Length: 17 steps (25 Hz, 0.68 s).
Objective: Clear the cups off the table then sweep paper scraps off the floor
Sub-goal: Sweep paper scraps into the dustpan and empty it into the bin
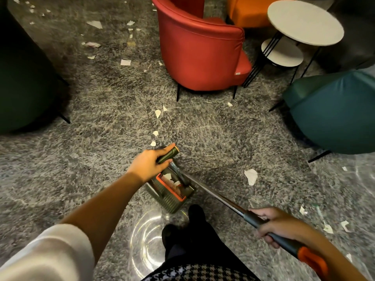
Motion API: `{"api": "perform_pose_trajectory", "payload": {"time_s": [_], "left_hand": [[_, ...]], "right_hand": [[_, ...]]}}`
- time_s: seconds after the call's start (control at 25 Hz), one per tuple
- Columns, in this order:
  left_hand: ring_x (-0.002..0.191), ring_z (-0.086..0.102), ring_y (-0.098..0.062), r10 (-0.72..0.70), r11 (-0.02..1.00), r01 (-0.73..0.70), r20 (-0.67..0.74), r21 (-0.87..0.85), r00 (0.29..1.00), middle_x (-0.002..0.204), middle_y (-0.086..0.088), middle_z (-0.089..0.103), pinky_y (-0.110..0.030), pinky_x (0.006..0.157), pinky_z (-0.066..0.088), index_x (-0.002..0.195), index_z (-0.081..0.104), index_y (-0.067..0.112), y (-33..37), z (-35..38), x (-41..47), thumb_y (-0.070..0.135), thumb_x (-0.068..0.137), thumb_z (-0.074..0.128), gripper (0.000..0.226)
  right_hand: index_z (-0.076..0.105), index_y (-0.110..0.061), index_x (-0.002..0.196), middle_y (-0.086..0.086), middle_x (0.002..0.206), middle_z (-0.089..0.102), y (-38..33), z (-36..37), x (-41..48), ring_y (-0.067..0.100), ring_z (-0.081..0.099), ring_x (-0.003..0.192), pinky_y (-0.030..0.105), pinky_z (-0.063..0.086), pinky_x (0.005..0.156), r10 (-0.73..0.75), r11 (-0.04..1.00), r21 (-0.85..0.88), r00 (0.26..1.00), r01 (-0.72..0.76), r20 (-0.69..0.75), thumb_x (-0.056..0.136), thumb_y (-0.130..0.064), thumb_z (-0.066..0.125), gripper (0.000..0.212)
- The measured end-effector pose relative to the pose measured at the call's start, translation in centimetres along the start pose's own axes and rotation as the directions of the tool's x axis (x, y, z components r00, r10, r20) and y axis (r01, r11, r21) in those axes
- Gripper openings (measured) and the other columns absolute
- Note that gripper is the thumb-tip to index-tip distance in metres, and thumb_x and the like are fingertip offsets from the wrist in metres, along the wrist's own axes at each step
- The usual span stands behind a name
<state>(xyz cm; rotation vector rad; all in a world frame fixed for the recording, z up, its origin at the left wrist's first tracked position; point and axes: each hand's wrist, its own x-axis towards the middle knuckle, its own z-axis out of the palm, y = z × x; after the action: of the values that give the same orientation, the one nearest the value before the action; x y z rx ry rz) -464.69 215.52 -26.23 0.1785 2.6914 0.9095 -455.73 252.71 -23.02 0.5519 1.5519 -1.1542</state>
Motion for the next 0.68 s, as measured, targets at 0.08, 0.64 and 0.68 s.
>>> {"api": "perform_pose_trajectory", "payload": {"time_s": [0.08,0.64,0.68], "left_hand": [[0.061,0.059,-0.002,-0.004,1.000,0.004,0.006,0.016,1.000,0.084,0.006,0.062,-0.015,0.054,0.049,0.128,0.056,0.019,0.0,0.0,-0.1,0.033,0.092,0.058,0.039],[0.061,0.057,-0.003,-0.025,0.999,0.021,0.129,0.035,0.991,0.092,0.000,0.065,-0.006,0.054,0.045,0.147,0.019,0.040,0.9,-0.4,0.0,0.034,0.095,0.052,0.062],[0.063,0.057,-0.003,-0.031,0.999,0.031,0.149,0.008,0.988,0.097,-0.002,0.065,-0.005,0.054,0.044,0.147,0.023,0.037,1.1,-0.4,0.0,0.033,0.095,0.053,0.060]], "right_hand": [[0.030,-0.012,0.146,0.014,0.060,0.058,-0.8,0.3,0.6,0.017,0.049,0.043,0.025,0.042,0.041,-0.011,1.000,-0.024,1.000,0.011,-0.019,0.080,0.015,0.057,0.076],[0.049,-0.003,0.094,0.018,0.054,0.056,-2.2,2.7,7.3,0.020,0.052,0.036,0.019,0.041,0.034,0.151,0.961,0.239,0.988,-0.138,-0.034,0.086,0.012,0.052,0.017],[0.048,0.000,0.074,0.012,0.045,0.049,-2.5,2.6,7.4,0.015,0.046,0.030,0.017,0.037,0.031,0.168,0.968,0.191,0.986,-0.162,-0.016,0.089,0.006,0.053,0.017]]}}
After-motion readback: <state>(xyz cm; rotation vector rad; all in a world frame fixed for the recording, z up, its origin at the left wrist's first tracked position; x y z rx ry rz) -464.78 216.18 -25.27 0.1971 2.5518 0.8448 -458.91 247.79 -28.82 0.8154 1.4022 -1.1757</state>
